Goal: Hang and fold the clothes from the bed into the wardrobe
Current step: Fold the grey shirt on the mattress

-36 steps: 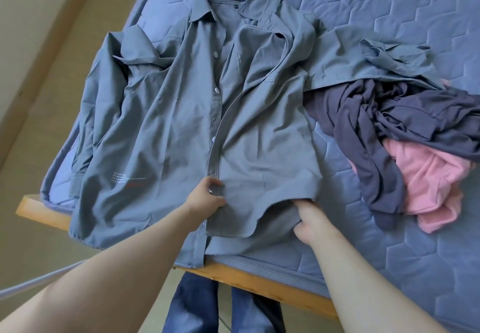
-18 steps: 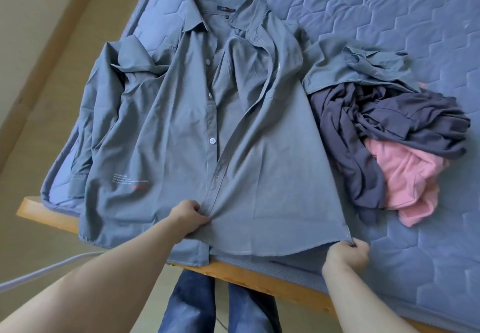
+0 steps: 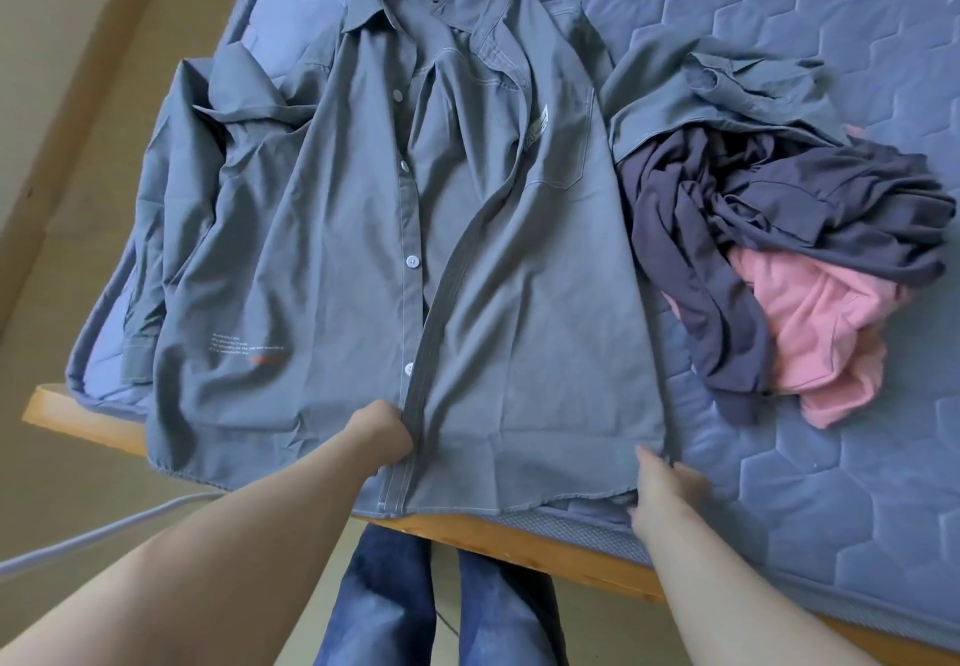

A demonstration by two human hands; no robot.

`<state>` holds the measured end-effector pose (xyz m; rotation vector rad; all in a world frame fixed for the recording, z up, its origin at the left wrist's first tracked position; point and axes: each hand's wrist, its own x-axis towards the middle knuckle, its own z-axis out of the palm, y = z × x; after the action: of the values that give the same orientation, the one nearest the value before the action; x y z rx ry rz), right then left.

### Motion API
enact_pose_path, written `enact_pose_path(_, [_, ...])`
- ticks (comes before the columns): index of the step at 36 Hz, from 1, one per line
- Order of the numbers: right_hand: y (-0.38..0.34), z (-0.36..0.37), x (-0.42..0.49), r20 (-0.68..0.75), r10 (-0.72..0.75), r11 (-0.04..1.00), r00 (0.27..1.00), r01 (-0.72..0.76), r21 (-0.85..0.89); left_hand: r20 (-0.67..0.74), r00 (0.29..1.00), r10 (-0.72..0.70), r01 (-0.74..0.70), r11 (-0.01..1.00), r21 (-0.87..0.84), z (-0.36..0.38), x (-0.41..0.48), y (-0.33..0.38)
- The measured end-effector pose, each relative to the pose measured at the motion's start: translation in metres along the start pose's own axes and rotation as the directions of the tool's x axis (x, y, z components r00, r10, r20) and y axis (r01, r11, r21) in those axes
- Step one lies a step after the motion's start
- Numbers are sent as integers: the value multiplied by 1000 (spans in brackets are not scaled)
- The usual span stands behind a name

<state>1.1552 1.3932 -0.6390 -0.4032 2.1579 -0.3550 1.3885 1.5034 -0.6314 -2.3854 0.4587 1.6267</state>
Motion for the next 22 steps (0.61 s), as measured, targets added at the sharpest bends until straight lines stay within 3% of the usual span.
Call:
enact_pose_path(4, [-10, 0, 4, -160, 25, 999, 987, -29, -24, -63, 998, -11, 12, 1000, 9, -3, 1, -2])
enact_pose_path(6, [-18, -2, 0, -210, -71, 972, 975, 20, -235, -97, 995, -10, 7, 999, -39, -6, 1, 0])
enact_pose_path(8, [-26, 1, -5, -140, -165, 905, 976, 93, -414, -139, 990, 7, -19, 996, -90, -12, 1, 8])
enact_pose_path(10, [-40, 7, -9, -55, -214, 878, 975, 167, -449, -195, 981, 7, -34, 990, -135, -20, -1, 21])
enact_pose_path(15, [-84, 33, -20, 122, -366, 820, 923, 381, -427, -295, 955, 25, -105, 961, -258, -53, -2, 59])
enact_pose_path(22, [-141, 69, -39, 336, -464, 777, 820, 559, -290, -430, 895, 118, -303, 868, -393, -113, -1, 121])
